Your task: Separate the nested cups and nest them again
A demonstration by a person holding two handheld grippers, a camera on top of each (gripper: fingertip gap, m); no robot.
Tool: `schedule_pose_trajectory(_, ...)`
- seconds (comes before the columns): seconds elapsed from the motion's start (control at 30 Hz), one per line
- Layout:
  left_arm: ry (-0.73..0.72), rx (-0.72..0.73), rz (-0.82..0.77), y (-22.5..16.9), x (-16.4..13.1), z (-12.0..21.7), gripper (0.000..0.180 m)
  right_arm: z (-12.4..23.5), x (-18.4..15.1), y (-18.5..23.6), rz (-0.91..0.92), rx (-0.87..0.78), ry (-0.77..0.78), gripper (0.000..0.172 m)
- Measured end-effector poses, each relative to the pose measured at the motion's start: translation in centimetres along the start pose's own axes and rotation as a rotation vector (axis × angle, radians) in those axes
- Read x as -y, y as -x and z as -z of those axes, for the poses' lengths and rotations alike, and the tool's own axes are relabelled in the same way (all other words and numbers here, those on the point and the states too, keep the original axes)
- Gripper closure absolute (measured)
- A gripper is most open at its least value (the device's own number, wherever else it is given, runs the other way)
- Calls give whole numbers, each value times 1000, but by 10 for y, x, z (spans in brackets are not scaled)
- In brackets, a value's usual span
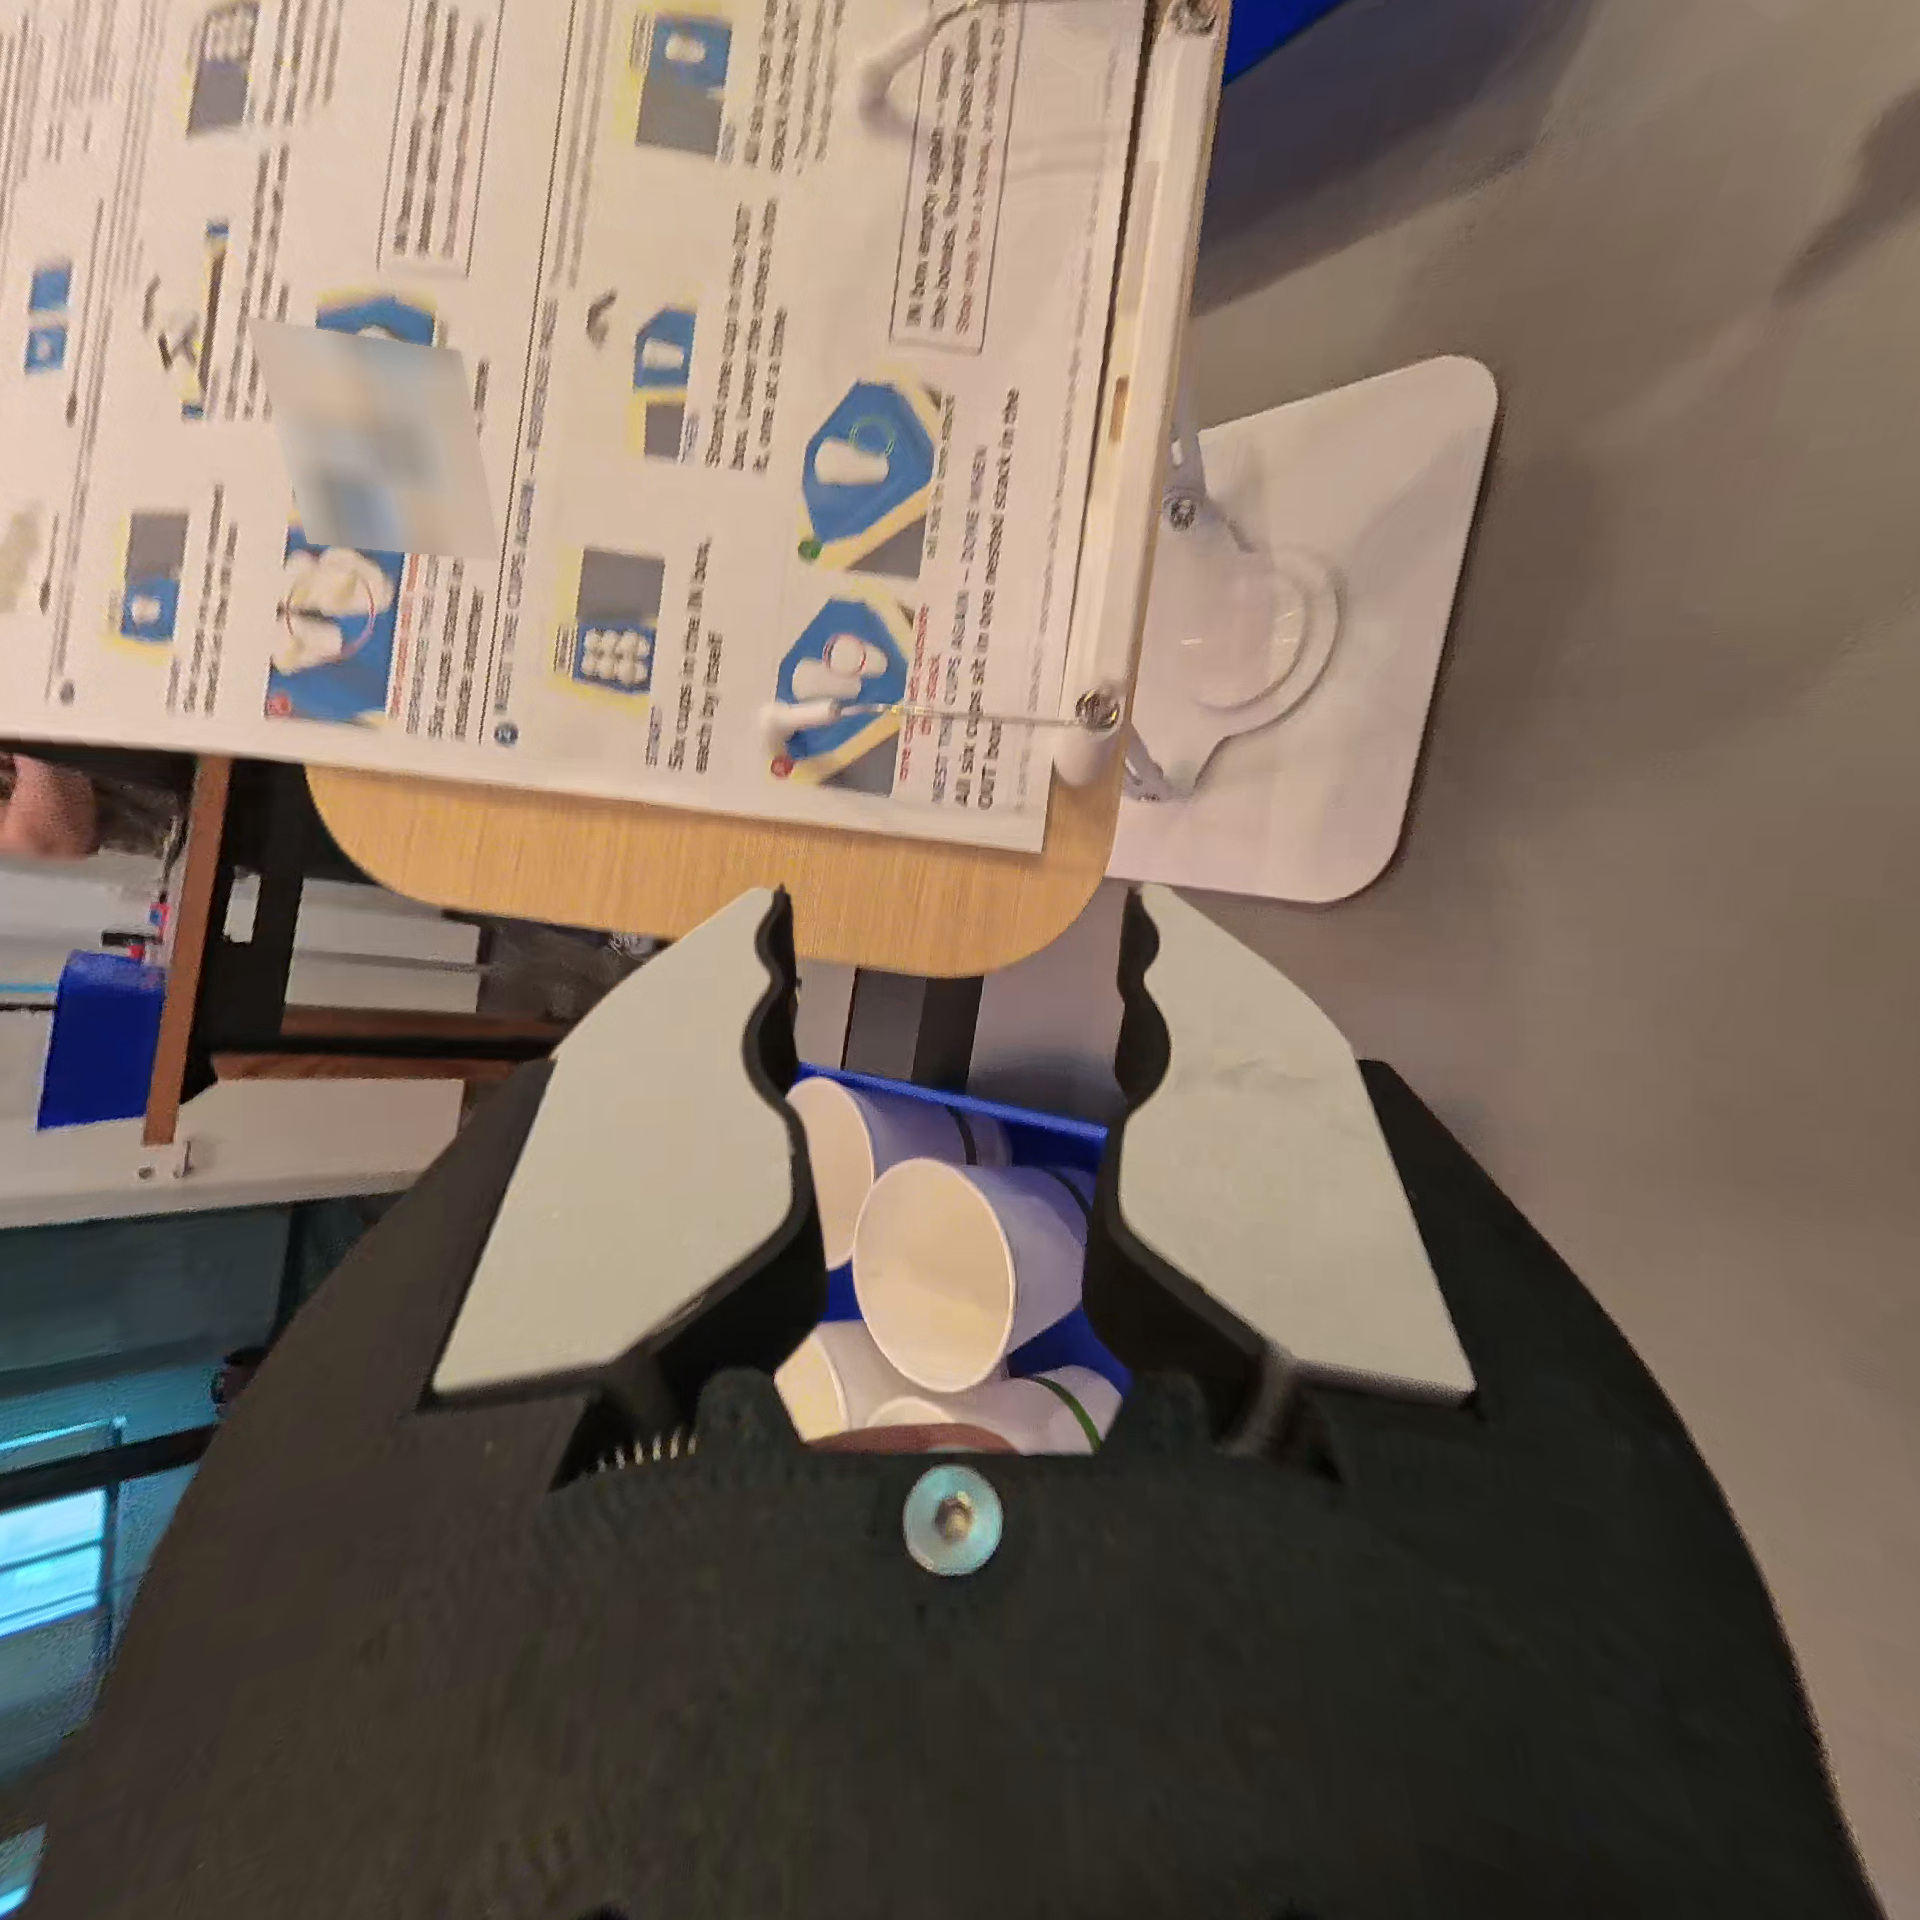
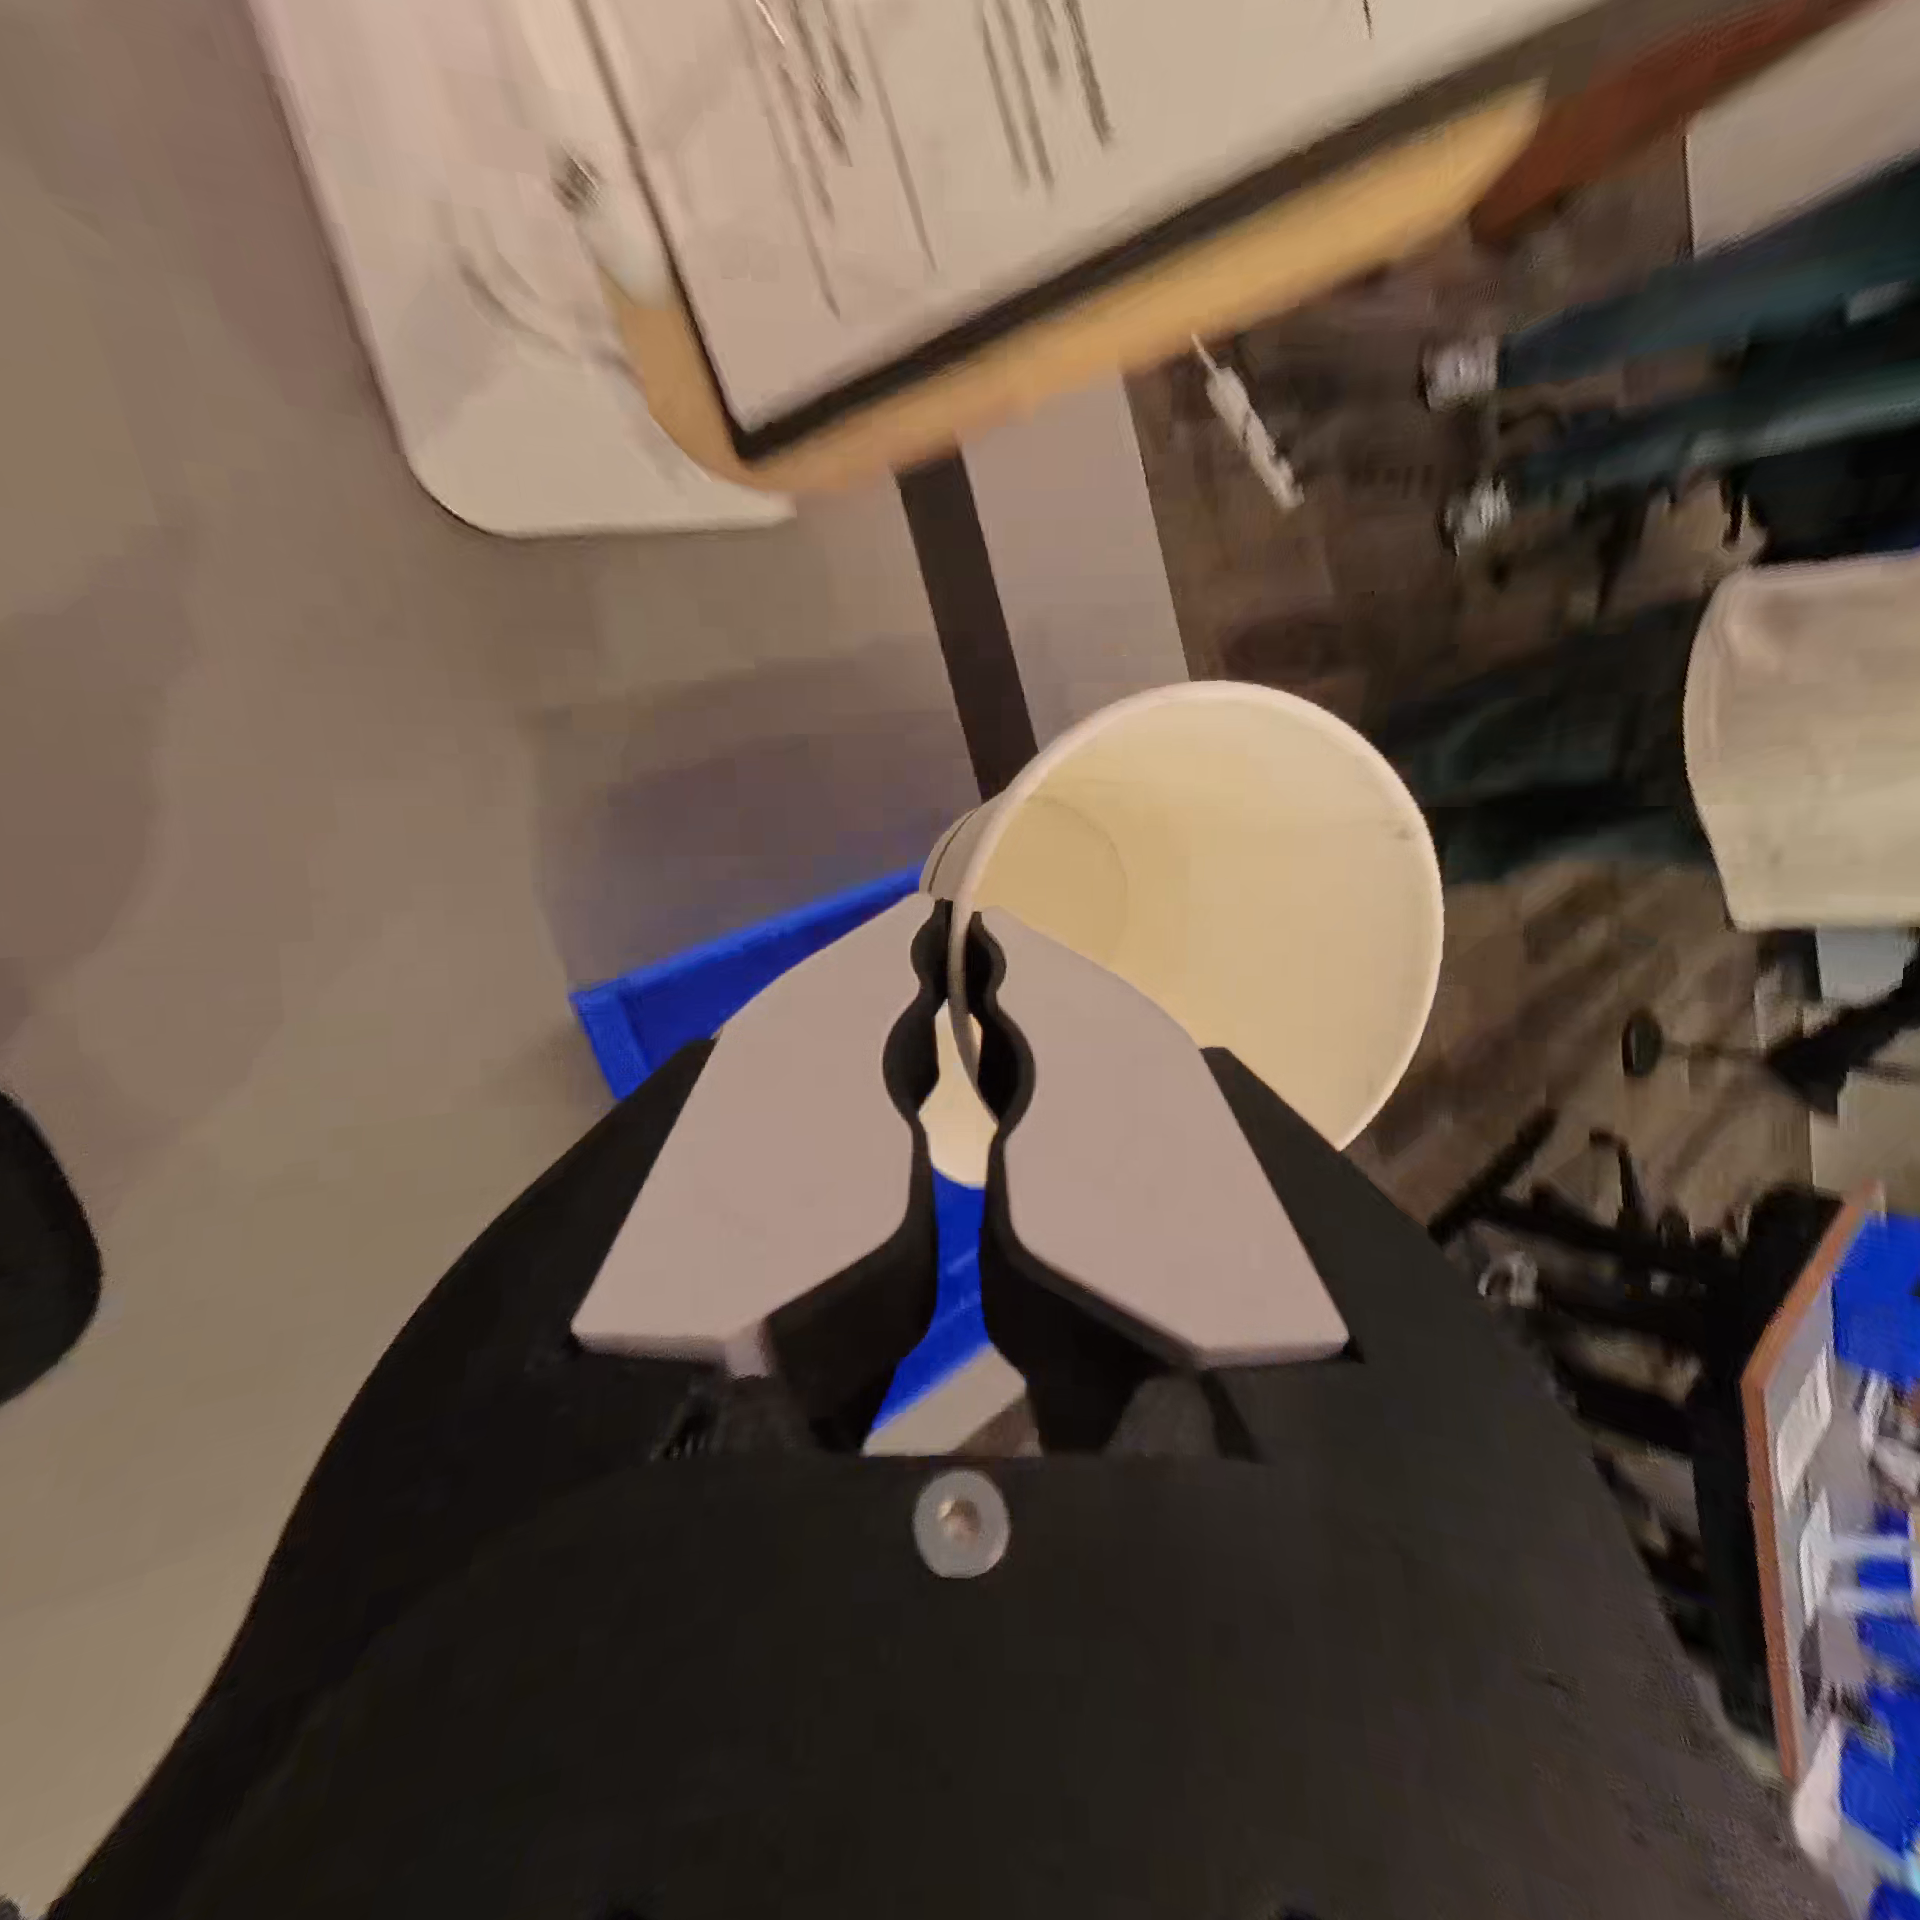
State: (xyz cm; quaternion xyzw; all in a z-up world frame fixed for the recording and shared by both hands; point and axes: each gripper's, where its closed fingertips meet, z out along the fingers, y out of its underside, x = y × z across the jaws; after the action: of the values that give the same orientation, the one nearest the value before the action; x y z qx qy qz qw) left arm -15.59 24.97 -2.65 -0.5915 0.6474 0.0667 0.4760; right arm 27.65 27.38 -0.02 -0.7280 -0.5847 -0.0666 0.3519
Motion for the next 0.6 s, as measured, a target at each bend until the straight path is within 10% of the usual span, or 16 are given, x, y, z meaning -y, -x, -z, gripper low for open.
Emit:
schedule_pose_trajectory(0.03,4,2,9,1,-5,1,121,-2,-10,-7,-39,-2,13,169)
schedule_pose_trajectory(0.6,211,8,116,5,-75,-7,122,-91,-113,-3,-242,177,237,169)
